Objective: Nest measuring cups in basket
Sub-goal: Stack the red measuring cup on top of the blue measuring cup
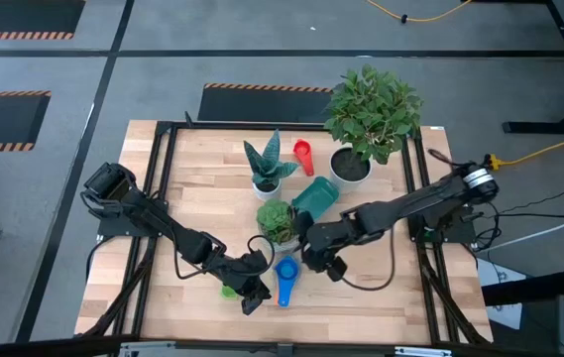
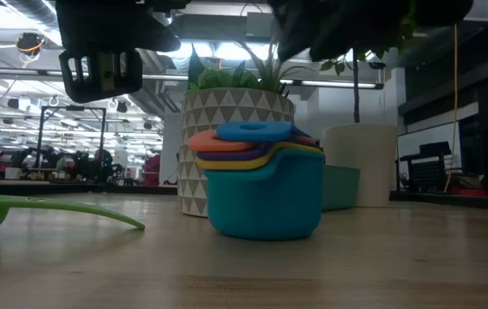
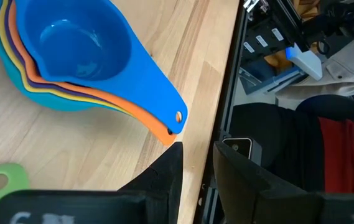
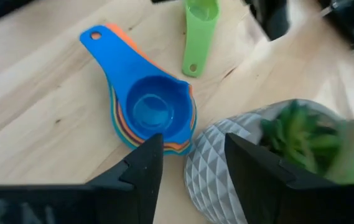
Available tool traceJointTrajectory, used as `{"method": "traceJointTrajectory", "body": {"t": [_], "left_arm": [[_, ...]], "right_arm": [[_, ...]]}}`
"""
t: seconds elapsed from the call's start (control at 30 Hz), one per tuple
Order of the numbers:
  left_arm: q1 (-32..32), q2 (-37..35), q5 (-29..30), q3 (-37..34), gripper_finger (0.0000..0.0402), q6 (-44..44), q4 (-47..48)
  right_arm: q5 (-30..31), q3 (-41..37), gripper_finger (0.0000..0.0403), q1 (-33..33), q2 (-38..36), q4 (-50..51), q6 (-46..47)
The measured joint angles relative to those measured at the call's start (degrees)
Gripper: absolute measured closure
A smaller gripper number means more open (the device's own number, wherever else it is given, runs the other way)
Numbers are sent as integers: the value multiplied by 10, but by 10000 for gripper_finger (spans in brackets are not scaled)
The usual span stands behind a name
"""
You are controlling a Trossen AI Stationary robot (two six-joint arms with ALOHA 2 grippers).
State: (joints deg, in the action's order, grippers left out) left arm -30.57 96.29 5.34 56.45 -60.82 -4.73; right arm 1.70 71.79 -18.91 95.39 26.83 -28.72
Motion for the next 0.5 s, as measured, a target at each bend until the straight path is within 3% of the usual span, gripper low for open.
{"method": "traceJointTrajectory", "body": {"t": [0.17,0.5], "left_arm": [[0,0,0,0,319,0,0],[0,0,1,0,319,0,0]], "right_arm": [[5,0,226,0,-53,28,13],[18,0,226,0,-141,115,154]]}}
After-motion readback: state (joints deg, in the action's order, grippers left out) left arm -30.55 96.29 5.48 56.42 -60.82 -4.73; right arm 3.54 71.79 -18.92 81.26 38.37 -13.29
